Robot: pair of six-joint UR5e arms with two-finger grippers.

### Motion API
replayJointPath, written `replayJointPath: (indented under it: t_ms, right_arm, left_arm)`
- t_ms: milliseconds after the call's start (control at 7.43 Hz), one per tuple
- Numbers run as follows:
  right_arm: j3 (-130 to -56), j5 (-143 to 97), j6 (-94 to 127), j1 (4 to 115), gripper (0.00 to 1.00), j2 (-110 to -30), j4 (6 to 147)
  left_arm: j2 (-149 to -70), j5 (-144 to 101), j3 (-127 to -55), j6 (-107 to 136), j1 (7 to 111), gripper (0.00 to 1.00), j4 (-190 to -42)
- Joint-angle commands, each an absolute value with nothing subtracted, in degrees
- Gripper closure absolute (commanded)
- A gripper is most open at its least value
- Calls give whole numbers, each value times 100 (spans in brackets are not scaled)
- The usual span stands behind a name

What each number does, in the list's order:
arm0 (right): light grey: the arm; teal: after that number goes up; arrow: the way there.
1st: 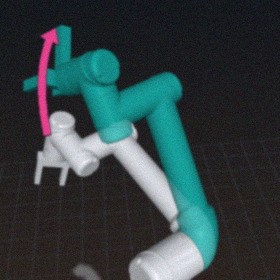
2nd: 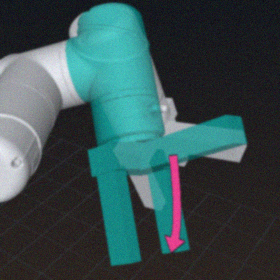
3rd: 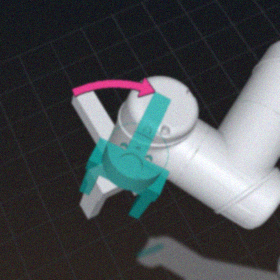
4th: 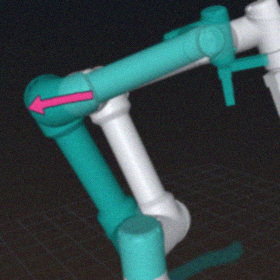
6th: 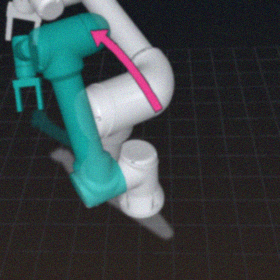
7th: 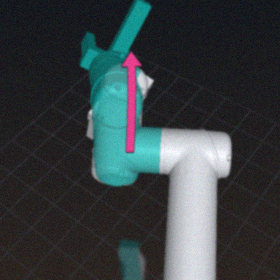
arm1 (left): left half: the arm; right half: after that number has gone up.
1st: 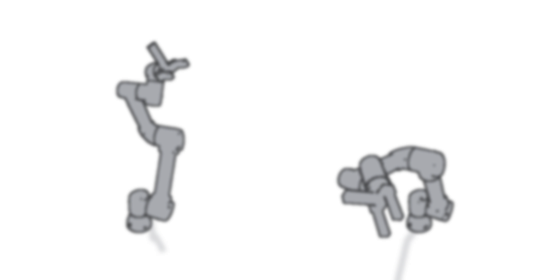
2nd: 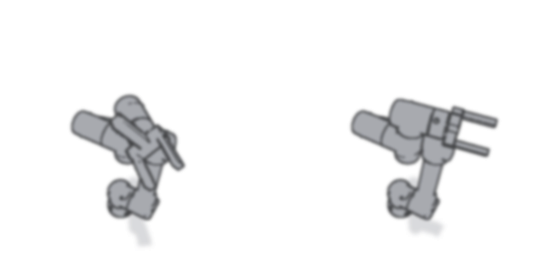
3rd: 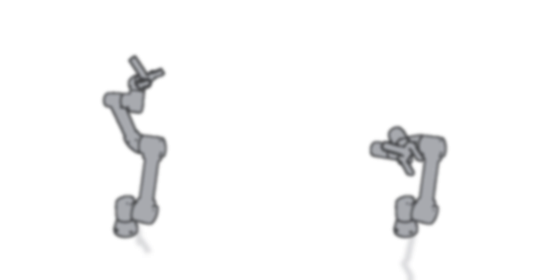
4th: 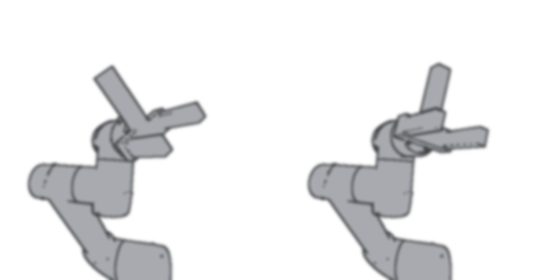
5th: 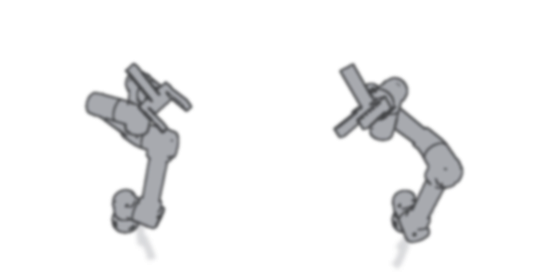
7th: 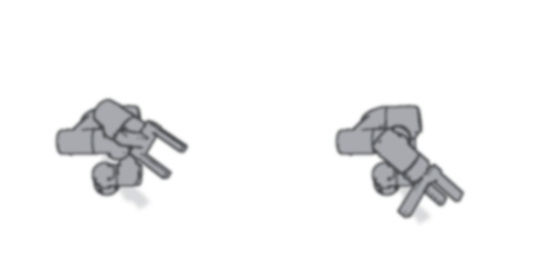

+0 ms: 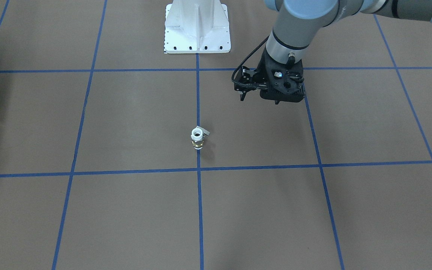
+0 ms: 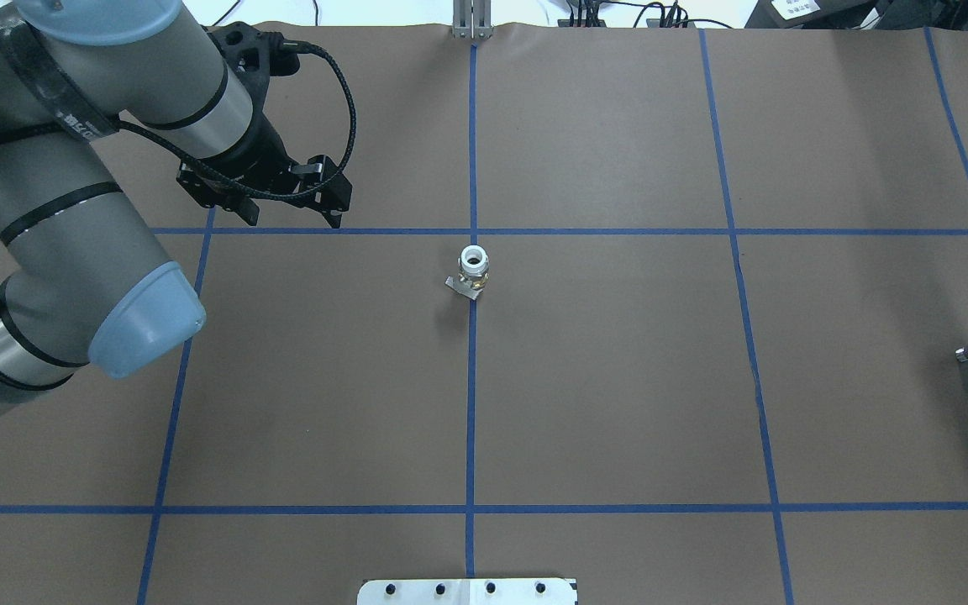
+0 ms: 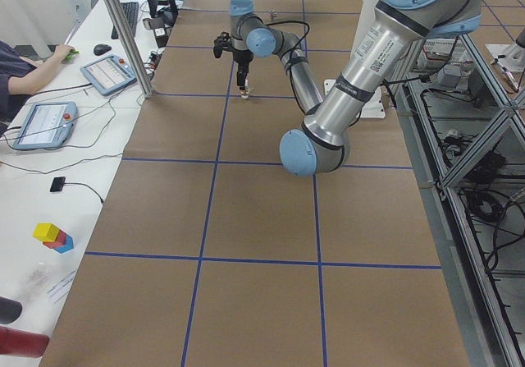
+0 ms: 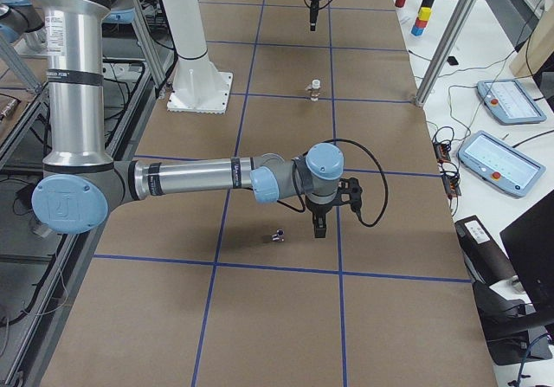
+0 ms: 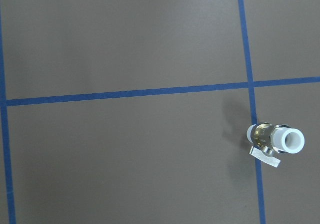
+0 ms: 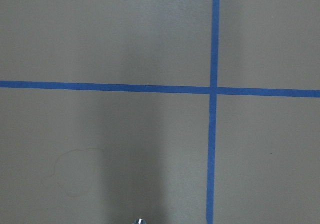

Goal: Assemble PPR valve and pipe with both arms
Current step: 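Raise the left gripper away from the standing valve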

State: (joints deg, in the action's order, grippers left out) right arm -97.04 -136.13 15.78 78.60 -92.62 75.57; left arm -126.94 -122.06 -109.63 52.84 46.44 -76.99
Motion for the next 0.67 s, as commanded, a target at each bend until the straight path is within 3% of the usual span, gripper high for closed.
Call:
replayJointPath:
  t_ms: [0,269,538]
  right_arm:
    - [-9624,-13631,1984,7620,0,-9387,6970]
    - [-9668,-13518,2452,7471,0,-9596,6883]
    - [-9651,-13213,2426,7192,0,-10254,5649]
  left_arm:
    - [-12561,-12199,-11109,5273,4649,0,-7682]
    - [-12507,-12199,-11109,5273,4649,0,-7682]
    - [-12498,-12199,-11153,5282,4649,0,-7682]
